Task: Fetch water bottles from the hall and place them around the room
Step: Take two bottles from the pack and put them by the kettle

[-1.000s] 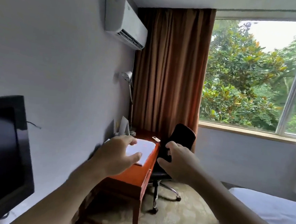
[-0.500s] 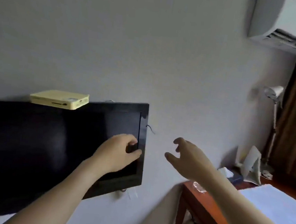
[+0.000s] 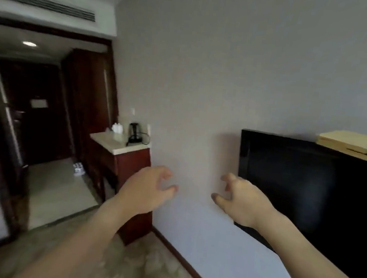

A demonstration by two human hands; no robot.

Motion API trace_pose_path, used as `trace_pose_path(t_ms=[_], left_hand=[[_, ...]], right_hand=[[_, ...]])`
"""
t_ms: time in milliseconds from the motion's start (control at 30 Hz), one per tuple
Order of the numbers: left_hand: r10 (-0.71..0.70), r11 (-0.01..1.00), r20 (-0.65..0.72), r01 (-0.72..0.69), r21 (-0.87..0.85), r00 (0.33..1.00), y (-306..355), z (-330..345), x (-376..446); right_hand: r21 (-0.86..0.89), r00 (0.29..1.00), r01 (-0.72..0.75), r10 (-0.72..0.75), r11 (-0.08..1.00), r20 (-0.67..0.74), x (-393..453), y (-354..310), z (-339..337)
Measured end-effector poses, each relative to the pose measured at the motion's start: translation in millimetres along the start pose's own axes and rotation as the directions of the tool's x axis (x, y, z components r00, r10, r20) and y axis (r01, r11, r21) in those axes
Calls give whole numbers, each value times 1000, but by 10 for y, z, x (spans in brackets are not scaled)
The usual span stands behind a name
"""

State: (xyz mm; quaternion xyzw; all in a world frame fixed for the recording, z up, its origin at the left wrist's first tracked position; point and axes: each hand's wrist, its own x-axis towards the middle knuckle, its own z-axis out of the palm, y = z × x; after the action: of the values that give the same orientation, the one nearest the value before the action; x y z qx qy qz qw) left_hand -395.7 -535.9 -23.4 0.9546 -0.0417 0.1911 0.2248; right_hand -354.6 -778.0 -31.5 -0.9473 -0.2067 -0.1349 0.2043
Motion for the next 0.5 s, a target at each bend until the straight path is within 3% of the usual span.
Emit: trace_pose_path(t_ms=[200, 500], left_hand=[[-240, 967, -144, 250, 54, 960, -1263, -768, -516], [-384, 909, -275, 412, 53, 882, -2901, -1547, -571]], right_hand=[[122, 948, 293, -305, 948, 88, 716, -1410, 734], [228, 845, 483, -518, 845, 130, 1725, -2963, 1580]])
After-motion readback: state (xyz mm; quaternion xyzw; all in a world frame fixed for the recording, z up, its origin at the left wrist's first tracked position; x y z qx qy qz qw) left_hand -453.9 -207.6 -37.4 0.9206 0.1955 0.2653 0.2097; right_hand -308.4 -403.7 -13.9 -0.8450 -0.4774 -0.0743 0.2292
